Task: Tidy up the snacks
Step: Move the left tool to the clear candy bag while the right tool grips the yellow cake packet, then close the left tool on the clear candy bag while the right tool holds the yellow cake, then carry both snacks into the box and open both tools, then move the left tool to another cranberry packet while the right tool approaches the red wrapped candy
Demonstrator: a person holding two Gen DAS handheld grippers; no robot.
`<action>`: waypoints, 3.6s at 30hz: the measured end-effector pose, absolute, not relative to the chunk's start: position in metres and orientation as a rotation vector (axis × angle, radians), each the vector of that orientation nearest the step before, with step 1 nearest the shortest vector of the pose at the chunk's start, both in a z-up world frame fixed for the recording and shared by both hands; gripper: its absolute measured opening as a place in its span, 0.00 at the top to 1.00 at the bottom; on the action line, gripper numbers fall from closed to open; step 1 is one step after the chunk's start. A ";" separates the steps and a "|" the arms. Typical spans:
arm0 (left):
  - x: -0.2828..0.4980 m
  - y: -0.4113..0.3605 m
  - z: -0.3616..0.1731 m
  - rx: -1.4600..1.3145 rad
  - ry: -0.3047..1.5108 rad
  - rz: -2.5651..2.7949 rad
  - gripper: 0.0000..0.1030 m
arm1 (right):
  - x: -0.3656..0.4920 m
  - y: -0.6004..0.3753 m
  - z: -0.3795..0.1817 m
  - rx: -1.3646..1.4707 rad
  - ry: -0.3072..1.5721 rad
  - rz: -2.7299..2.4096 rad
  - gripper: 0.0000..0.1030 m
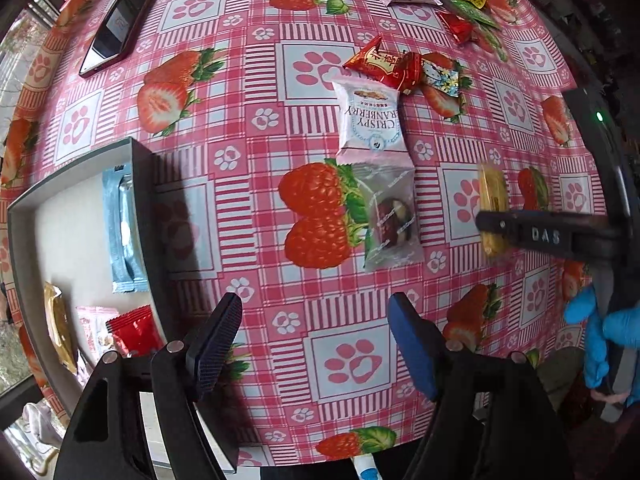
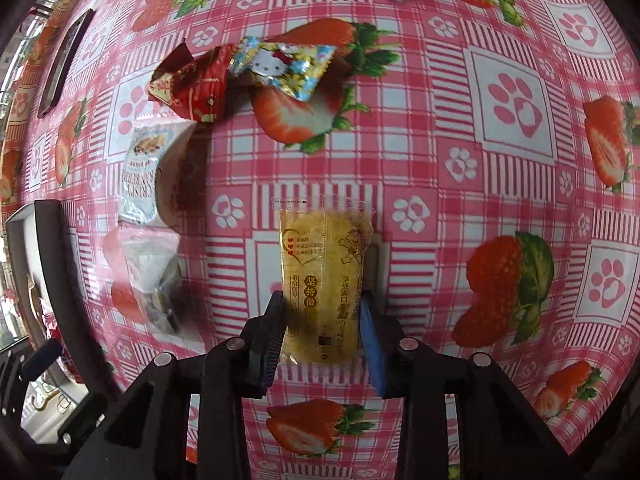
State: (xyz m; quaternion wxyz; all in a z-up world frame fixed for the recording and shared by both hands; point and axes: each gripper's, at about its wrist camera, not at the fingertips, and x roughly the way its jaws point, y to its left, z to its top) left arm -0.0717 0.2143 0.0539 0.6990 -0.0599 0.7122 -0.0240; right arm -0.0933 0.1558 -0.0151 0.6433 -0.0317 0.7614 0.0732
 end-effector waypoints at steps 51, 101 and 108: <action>-0.154 0.318 0.088 -0.162 1.471 0.192 0.71 | -0.173 0.162 0.024 -0.035 1.675 0.408 0.64; -0.106 0.301 0.089 -0.021 1.504 -0.027 0.23 | -0.167 0.147 0.000 0.080 1.762 0.170 0.17; -0.034 0.220 0.058 -0.055 1.534 -0.100 0.23 | -0.172 0.050 -0.009 0.117 1.791 0.063 0.17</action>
